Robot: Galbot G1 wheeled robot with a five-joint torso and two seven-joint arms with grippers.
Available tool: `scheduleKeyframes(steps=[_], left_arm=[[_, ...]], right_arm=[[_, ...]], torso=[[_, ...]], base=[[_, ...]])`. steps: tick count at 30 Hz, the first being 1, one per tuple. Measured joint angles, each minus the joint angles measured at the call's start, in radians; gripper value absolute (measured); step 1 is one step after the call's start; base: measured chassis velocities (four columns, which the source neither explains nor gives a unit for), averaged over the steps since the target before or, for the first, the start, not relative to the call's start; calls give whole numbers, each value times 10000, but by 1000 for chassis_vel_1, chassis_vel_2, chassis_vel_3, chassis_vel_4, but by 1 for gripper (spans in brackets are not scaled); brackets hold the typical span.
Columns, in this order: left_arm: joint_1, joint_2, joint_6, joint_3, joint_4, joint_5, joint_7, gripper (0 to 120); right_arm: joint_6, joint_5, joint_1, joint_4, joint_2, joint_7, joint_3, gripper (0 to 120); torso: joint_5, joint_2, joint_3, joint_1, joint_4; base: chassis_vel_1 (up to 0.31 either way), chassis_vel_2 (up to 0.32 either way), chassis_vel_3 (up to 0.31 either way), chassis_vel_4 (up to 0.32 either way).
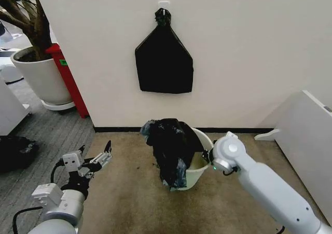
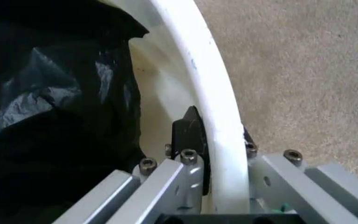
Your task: Place the garbage bag over the trash bin.
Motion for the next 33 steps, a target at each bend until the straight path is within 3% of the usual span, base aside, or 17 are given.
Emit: scheduleKeyframes(steps=[11,27,33], left_arm=[[-178,301,85,463,197,-3,-87,100],[-131,389,232,967,166,241,-104,100],[-414,841,452,1307,168,134,-269,100]], right_arm=[[-53,-789,-987,99,190,-314,206,0],[-101,-935,-1195,68,333,-436,399,0],[-93,-787,-1206,587,22,-317,553,17]], torso=[[0,1,0,0,-2],[0,1,1,0,0],[2,0,2,0,0]], base=[[0,0,0,0],[0,0,0,0],[0,0,0,0]])
